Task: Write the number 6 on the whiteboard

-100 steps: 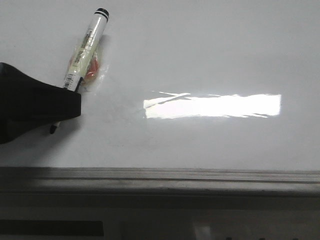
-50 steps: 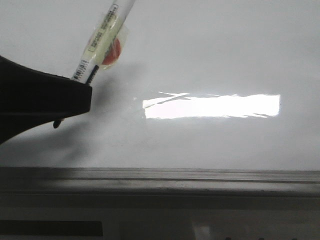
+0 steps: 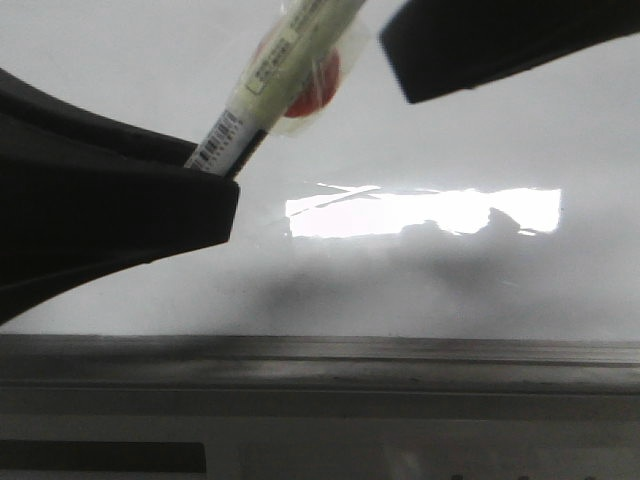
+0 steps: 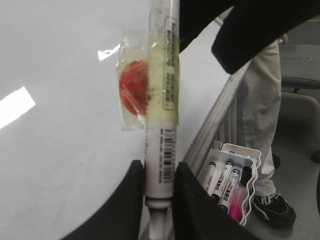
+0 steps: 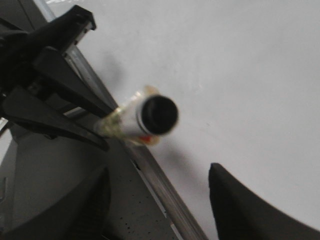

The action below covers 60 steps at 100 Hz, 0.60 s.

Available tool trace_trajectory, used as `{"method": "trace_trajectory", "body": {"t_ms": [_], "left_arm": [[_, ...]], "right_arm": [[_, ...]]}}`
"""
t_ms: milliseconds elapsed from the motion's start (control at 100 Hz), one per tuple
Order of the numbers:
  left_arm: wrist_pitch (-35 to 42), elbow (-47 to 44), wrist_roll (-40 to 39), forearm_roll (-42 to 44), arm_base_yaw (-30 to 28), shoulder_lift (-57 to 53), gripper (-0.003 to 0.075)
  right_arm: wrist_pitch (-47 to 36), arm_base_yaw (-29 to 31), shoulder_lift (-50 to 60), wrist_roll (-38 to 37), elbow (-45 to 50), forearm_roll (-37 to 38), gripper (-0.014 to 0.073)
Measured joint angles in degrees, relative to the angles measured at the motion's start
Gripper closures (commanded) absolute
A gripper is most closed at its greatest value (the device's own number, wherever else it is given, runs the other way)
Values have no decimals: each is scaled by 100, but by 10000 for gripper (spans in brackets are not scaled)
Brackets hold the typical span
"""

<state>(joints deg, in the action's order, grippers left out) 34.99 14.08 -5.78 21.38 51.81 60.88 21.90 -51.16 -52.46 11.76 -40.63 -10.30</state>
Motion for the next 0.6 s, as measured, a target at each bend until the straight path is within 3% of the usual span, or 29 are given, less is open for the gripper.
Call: {"method": "trace_trajectory", "body": {"t_ms": [200,290,510,600], "left_arm": [[165,0,0,600,0,0,741],[175,0,0,637,0,0,741],[140,0,0,614,0,0,741],[131,0,0,614,0,0,740]], "right_arm": [[-158,-225,-328,0,-261,-145,204],[-200,-237,-392,0,-273,-177,309],[-200,-272,-427,0,-302,-388,663],[-200,-282,-427,0,-304,-399,662]]}}
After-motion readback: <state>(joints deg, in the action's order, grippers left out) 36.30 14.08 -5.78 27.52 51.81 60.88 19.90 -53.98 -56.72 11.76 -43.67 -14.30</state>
